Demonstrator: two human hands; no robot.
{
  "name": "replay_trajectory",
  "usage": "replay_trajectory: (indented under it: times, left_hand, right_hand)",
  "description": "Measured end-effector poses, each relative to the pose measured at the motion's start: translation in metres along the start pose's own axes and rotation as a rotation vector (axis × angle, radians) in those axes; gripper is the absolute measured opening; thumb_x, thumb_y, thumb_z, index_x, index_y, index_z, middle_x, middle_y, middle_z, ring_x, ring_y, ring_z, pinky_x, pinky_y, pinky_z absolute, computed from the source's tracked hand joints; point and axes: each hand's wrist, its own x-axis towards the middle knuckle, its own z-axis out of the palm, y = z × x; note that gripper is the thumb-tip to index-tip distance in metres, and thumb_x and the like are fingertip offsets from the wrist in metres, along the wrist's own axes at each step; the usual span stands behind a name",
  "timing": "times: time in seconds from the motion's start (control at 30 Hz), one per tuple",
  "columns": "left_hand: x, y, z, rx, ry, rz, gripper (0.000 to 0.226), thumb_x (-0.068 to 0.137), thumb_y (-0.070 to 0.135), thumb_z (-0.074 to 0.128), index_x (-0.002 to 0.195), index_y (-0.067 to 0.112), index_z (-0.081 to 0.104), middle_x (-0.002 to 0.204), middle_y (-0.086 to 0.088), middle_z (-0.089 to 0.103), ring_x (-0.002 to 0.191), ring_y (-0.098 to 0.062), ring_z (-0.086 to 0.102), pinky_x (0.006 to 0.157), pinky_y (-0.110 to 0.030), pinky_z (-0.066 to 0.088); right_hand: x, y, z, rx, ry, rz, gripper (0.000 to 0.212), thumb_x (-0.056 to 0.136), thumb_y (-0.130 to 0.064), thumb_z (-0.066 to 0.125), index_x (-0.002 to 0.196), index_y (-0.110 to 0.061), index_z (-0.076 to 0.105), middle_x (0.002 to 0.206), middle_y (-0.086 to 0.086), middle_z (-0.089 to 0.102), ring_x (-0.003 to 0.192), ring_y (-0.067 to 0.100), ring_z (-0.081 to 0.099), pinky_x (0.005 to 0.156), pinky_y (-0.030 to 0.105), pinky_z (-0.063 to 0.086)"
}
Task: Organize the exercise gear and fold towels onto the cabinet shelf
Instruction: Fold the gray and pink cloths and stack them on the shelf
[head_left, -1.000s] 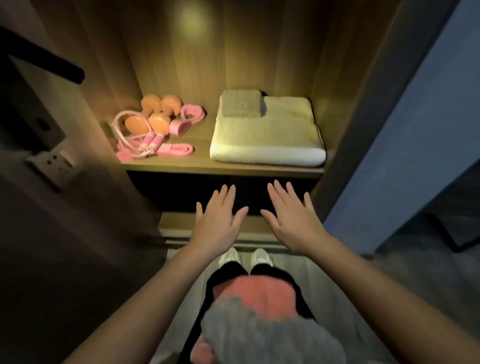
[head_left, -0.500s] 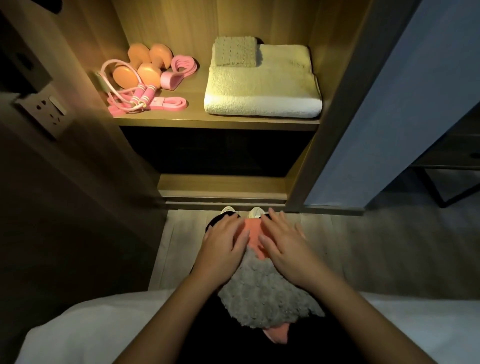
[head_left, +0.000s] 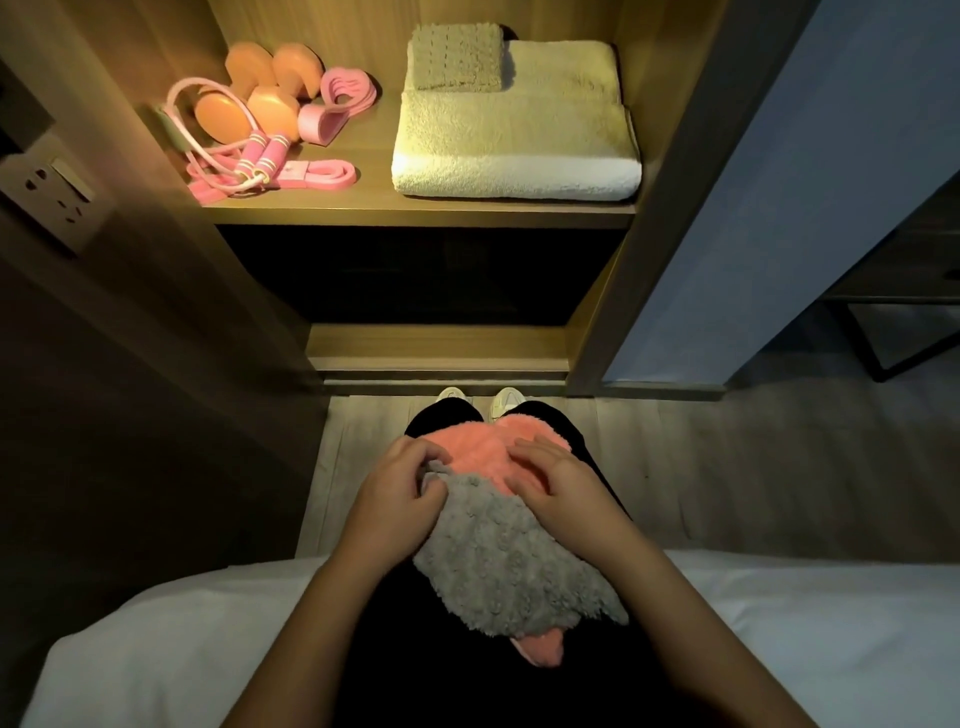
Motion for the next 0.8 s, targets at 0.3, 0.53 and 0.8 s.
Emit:
replay_trajectory:
  times: [0.3, 0.53, 0.8]
  left_hand:
    - [-0.008, 0.034, -0.02, -0.109, 0.137, 0.253, 0.019, 0.093, 0.007, 0.058, 0.09, 0.026, 0.061, 0.091, 0.017, 0.06, 0.089, -0.004, 0.059, 0.073, -0.012, 0.043]
    - [-0.004, 0.06, -0.032, -0.209, 0.084, 0.308, 0.012, 0.089, 0.017, 0.063, 0.098, 0.025, 0.065, 0.094, 0.016, 0.065, 0.09, 0.0, 0.06, 0.074, -0.008, 0.043]
    - [-0.011, 0.058, -0.033, -0.33, 0.168, 0.169, 0.012, 0.089, 0.015, 0.068, 0.082, 0.025, 0.065, 0.081, 0.012, 0.066, 0.074, -0.003, 0.061, 0.062, -0.01, 0.045]
  right_hand:
    - [-0.014, -0.024, -0.016, 0.315, 0.117, -0.125, 0.032, 0.089, -0.036, 0.064, 0.12, -0.027, 0.067, 0.114, -0.02, 0.066, 0.11, -0.002, 0.058, 0.102, 0.035, 0.046]
    - [-0.02, -0.045, -0.023, 0.513, 0.095, -0.143, 0.008, 0.09, -0.012, 0.064, 0.085, -0.017, 0.067, 0.085, -0.006, 0.065, 0.083, 0.013, 0.062, 0.078, 0.036, 0.052]
    - [-0.023, -0.045, -0.033, 0.605, -0.074, -0.072, 0.005, 0.087, -0.028, 0.066, 0.089, -0.024, 0.067, 0.078, -0.003, 0.062, 0.075, 0.012, 0.057, 0.072, 0.029, 0.048]
